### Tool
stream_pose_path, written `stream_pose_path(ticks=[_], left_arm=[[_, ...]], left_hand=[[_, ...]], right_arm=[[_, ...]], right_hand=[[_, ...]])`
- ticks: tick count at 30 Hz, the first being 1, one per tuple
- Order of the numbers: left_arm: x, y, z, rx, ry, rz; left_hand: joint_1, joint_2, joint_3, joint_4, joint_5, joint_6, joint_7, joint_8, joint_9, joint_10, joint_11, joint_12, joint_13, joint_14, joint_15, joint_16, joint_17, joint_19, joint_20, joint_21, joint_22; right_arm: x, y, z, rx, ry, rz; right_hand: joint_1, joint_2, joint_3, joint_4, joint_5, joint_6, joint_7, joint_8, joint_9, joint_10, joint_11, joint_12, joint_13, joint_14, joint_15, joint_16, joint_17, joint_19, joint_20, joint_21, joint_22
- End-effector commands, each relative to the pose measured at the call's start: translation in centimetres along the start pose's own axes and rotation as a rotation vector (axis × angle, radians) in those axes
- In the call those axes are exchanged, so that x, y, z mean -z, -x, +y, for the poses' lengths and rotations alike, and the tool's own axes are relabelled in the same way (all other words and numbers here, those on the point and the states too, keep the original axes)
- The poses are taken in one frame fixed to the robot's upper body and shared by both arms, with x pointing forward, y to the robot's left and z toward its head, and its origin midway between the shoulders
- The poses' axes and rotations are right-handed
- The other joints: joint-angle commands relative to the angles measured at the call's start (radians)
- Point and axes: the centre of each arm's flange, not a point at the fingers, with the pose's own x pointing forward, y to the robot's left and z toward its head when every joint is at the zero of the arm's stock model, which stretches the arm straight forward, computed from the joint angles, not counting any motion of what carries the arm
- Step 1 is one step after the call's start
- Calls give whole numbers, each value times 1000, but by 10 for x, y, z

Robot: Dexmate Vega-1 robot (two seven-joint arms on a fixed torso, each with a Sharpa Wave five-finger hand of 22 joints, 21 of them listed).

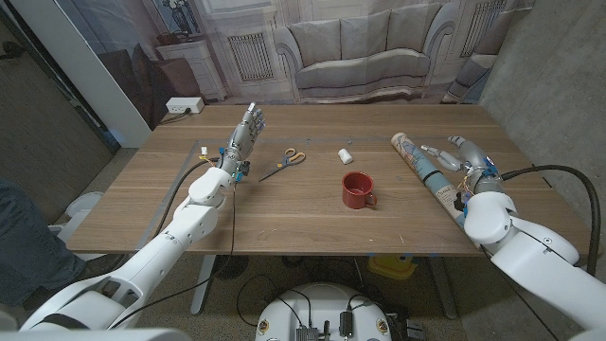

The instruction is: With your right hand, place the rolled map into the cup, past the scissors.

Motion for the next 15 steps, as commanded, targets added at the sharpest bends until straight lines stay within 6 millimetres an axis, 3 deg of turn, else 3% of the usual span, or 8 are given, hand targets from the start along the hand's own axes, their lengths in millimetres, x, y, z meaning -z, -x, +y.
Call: stream_pose_path(ticks=[1, 15], left_arm=[[-1, -1, -3, 4, 0, -2], [-1, 0, -5, 9, 0, -4]], left_hand=[[4, 1, -6, 2, 0, 11, 2, 3, 5, 1, -2, 5, 6, 1, 1, 2, 4, -3, 2, 7, 3], [4, 3, -9, 2, 0, 11, 1, 3, 5, 1, -3, 5, 6, 0, 2, 2, 4, -3, 2, 7, 3]], right_arm=[[-1, 2, 0, -15, 50, 35], [-2, 4, 1, -32, 78, 80]], right_hand=[[40, -6, 8, -17, 12, -6, 1, -3, 4, -2, -5, -3, 3, 12, 0, -5, 1, 11, -3, -9, 1], [85, -29, 8, -26, 24, -14, 7, -6, 4, -10, -1, -8, 3, 6, 6, -11, 0, 6, 5, -24, 2]])
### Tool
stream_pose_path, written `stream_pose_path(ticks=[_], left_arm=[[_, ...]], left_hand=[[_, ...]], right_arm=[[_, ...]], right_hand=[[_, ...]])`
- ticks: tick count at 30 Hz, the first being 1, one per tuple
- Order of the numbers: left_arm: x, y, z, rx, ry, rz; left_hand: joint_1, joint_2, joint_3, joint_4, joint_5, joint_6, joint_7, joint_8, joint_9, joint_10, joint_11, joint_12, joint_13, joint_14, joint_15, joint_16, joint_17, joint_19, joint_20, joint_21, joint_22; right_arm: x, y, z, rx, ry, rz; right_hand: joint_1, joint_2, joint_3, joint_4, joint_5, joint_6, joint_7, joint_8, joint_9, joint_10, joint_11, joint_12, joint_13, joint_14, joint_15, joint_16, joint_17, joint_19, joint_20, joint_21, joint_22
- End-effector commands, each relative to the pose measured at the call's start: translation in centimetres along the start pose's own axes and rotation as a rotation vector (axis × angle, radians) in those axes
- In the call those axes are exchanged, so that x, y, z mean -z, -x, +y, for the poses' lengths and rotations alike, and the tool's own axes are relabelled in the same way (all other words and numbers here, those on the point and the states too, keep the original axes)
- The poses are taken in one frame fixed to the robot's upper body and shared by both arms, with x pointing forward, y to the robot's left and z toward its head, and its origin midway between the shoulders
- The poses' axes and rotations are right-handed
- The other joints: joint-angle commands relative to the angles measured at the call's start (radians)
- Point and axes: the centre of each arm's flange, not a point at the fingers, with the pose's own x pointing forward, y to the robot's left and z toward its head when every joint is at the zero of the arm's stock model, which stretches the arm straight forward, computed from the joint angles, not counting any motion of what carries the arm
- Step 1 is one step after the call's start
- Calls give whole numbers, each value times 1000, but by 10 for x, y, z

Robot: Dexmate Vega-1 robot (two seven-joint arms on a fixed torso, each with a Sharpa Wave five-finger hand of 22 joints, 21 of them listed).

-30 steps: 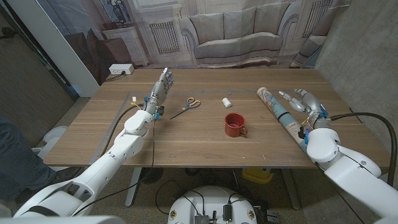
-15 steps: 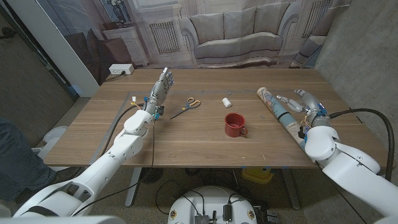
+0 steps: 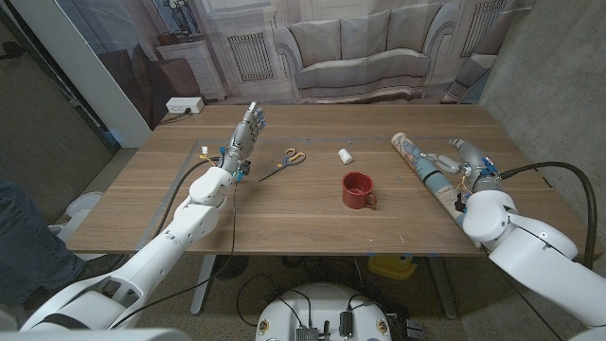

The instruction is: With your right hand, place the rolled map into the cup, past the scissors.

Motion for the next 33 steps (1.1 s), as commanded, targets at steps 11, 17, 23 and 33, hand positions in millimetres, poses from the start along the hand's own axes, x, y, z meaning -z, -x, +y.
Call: stream_pose_path(ticks=[11, 17, 23, 33], left_arm=[[0, -1, -5, 7, -2, 0], [0, 1, -6, 3, -2, -1], [0, 2, -7, 0, -2, -1], [0, 4, -7, -5, -3, -1]], left_hand=[[5, 3, -11, 2, 0, 6, 8, 3, 5, 1, -2, 5, 6, 0, 1, 2, 4, -4, 3, 7, 3], [6, 4, -12, 2, 0, 6, 8, 3, 5, 2, -2, 5, 6, 0, 1, 2, 4, -3, 2, 7, 3], [6, 4, -13, 2, 0, 7, 8, 3, 5, 2, -1, 5, 6, 0, 2, 2, 4, -4, 3, 7, 3], [7, 5, -15, 1, 0, 9, 8, 3, 5, 2, -3, 5, 6, 0, 2, 2, 4, -4, 3, 7, 3]], right_arm=[[-5, 2, 1, -43, 50, 55], [-5, 0, 1, -63, 69, 77], [-6, -3, 1, -74, 93, 101], [-5, -8, 5, -103, 116, 125]], right_hand=[[17, -15, -6, -3, 11, -2, 8, -5, 4, -7, 8, -2, 4, 5, 11, -4, 0, 4, 8, -9, 3], [19, -22, -10, 0, 14, -2, 15, -6, 5, -5, 9, -1, 4, 5, 13, -4, 1, 4, 9, -12, 3], [19, -26, -13, 4, 16, 0, 23, -5, 5, -4, 15, -1, 4, 4, 20, -4, 1, 4, 12, -16, 4], [19, -29, -18, 10, 19, 1, 28, -5, 5, -1, 22, 0, 4, 6, 27, -3, 2, 4, 16, -20, 4]])
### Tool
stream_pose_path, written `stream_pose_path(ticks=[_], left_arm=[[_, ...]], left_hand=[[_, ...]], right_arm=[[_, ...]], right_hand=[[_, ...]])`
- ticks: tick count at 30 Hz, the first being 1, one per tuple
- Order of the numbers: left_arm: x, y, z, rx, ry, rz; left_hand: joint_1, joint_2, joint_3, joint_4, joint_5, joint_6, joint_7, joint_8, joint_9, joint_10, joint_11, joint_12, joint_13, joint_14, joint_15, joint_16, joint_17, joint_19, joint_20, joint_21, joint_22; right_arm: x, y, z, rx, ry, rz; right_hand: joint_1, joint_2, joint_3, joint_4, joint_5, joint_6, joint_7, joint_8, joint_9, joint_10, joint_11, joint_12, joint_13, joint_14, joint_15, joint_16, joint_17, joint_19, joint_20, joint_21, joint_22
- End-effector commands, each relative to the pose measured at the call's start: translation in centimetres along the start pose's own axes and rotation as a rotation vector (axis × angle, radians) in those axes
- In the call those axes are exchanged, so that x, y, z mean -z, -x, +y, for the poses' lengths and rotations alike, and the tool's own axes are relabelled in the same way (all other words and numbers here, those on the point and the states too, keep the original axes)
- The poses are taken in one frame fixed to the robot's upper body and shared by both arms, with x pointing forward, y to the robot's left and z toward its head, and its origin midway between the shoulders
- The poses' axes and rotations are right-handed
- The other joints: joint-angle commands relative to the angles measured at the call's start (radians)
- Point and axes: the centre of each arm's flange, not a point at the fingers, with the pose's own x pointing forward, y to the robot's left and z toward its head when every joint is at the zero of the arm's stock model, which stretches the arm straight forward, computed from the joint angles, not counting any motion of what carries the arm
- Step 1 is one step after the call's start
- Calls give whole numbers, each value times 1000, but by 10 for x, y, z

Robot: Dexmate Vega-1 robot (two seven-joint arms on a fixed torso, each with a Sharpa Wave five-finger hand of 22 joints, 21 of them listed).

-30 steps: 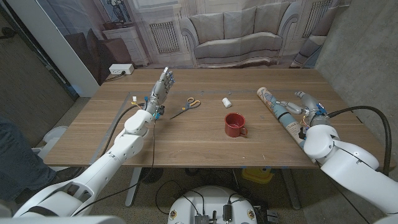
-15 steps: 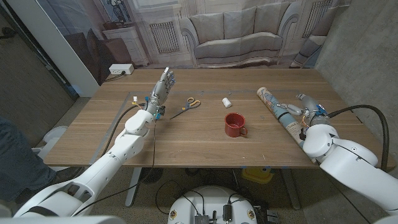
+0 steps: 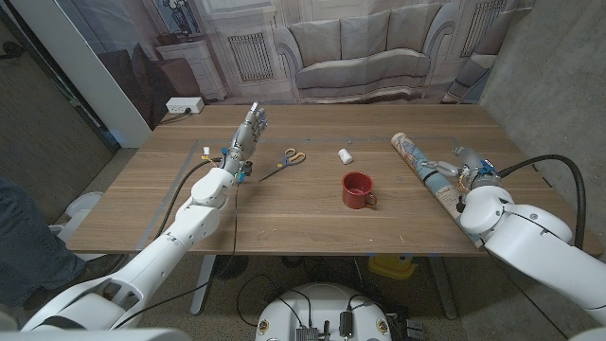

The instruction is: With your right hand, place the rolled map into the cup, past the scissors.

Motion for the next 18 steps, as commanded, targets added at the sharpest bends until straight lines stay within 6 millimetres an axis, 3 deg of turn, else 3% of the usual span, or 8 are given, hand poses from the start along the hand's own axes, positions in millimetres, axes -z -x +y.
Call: stream_pose_path(ticks=[1, 18], left_arm=[[0, 2, -1, -4, 0, 1], [-2, -2, 0, 6, -5, 4]], left_hand=[[7, 5, -7, 2, 0, 2, 1, 3, 5, 1, -1, 5, 6, 0, 1, 2, 4, -4, 3, 7, 3], [8, 7, -10, 1, 0, 3, 1, 3, 5, 2, -1, 5, 6, 0, 1, 2, 4, -4, 3, 7, 3]], right_arm=[[1, -7, 4, -38, 33, 44], [6, -11, 11, -60, 47, 93]], right_hand=[[-1, -2, -7, -1, 8, 4, 8, -5, 5, 4, 9, 0, 4, 3, 6, -3, 2, 2, 5, -2, 2], [3, -3, -11, 6, 14, 16, 8, -2, 6, 15, 9, 3, 4, 12, 6, 0, 3, 11, 7, -7, 3]])
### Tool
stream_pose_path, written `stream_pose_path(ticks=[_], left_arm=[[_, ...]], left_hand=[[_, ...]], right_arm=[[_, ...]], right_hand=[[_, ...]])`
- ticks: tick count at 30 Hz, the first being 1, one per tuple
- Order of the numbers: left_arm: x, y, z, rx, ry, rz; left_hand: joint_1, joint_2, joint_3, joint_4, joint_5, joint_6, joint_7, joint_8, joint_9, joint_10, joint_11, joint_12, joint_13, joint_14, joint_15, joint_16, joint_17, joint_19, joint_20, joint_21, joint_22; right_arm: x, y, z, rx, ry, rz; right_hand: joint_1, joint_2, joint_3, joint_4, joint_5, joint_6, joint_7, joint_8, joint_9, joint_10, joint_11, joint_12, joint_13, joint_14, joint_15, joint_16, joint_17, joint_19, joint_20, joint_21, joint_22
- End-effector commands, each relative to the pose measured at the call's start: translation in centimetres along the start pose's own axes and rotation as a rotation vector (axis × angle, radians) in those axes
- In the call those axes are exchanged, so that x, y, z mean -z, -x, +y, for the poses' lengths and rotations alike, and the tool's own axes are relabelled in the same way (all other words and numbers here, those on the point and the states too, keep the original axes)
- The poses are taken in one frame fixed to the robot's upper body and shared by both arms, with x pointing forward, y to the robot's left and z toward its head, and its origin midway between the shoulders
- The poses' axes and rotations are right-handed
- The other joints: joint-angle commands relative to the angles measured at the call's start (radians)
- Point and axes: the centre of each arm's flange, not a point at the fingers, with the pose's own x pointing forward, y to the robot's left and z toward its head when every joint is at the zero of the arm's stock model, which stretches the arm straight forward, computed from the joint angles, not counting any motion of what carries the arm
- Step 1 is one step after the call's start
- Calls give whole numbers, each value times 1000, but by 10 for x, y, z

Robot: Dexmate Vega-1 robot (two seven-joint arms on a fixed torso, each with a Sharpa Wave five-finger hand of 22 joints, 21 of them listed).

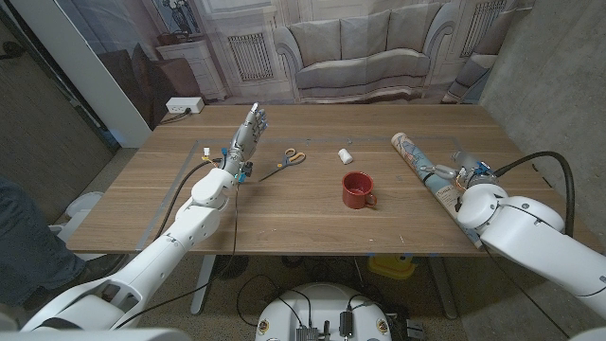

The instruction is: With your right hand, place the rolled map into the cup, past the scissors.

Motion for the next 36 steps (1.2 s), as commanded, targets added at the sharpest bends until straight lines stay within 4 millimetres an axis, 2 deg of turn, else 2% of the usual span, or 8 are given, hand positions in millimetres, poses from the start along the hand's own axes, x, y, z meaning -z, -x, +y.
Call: stream_pose_path(ticks=[1, 36], left_arm=[[-2, -3, 0, 9, -4, 1], [1, -7, 0, 10, -1, 6]], left_hand=[[4, 3, -2, 2, 0, 3, 1, 3, 5, 2, -1, 5, 6, 0, 2, 2, 4, -4, 3, 7, 3], [6, 6, -9, 1, -1, 4, 0, 3, 5, 2, -3, 5, 6, 0, 2, 2, 4, -6, 3, 7, 3]], right_arm=[[3, -4, 4, -20, 19, 36], [6, -19, 19, -81, 38, 90]], right_hand=[[4, -2, -5, 0, 7, 11, 2, -2, 6, 11, 2, 4, 5, 9, 0, 1, 1, 6, 2, -7, 3], [20, 3, -8, 7, 19, 37, 3, 4, 6, 42, 2, 12, 4, 35, -2, 6, 2, 33, -1, -13, 5]])
